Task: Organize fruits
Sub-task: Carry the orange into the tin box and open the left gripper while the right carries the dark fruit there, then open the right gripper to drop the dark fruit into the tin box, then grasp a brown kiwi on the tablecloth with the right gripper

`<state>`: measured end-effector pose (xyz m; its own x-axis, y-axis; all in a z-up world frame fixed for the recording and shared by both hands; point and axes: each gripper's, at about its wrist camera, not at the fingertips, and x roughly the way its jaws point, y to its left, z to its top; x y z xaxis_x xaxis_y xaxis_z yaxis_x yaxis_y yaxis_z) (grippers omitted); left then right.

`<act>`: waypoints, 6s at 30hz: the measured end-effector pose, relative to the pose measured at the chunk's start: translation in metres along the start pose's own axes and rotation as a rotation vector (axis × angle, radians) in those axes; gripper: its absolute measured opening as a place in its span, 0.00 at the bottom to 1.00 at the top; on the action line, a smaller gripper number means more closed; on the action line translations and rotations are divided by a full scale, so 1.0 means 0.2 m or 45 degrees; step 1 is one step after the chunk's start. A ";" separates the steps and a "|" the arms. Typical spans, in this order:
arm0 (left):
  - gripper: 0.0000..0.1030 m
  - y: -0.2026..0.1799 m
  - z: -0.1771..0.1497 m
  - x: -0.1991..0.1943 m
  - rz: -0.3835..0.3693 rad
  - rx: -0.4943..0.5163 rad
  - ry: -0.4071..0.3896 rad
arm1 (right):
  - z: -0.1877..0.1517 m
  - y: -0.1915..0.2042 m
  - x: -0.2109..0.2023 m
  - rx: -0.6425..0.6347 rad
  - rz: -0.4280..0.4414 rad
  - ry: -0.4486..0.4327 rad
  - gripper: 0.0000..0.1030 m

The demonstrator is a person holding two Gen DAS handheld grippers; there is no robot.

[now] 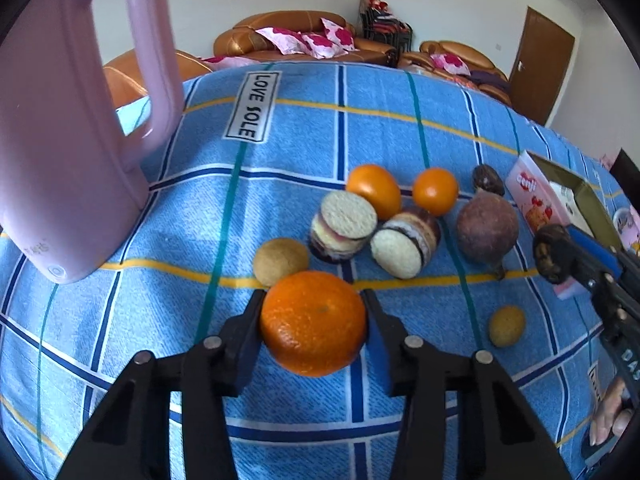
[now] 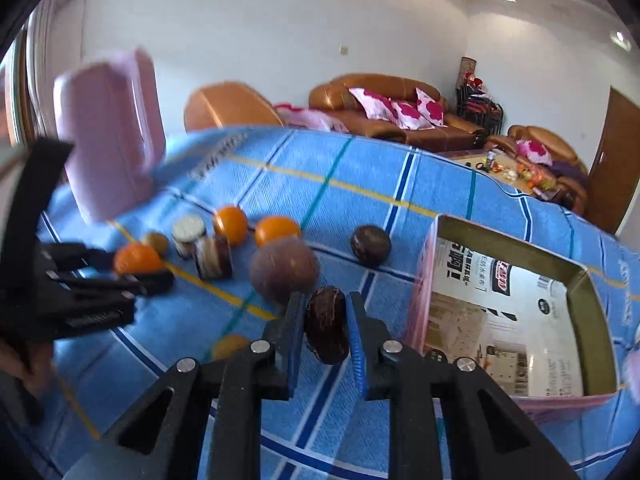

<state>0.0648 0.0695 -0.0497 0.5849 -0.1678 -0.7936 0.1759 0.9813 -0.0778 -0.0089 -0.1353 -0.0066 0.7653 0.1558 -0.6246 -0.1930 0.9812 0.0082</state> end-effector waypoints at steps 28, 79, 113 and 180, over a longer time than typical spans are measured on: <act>0.46 -0.22 0.00 -0.28 -0.055 0.004 -0.515 | 0.00 -0.64 -0.35 0.306 -0.200 -0.332 0.21; 0.65 -1.24 0.06 0.02 -0.214 0.337 -0.282 | -0.14 -0.91 -0.17 0.534 -0.152 -0.058 0.22; 1.00 -0.95 -0.02 -0.22 0.063 0.178 -0.599 | -0.15 -0.84 -0.40 0.441 -0.418 -0.520 0.75; 1.00 0.02 -0.09 -0.18 0.036 0.105 -0.265 | -0.07 0.22 0.23 0.089 0.098 0.254 0.29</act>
<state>0.0312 0.0811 -0.0321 0.7400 -0.1643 -0.6522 0.2162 0.9763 -0.0007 0.0084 -0.0870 -0.0464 0.6117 0.2120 -0.7622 -0.1979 0.9738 0.1120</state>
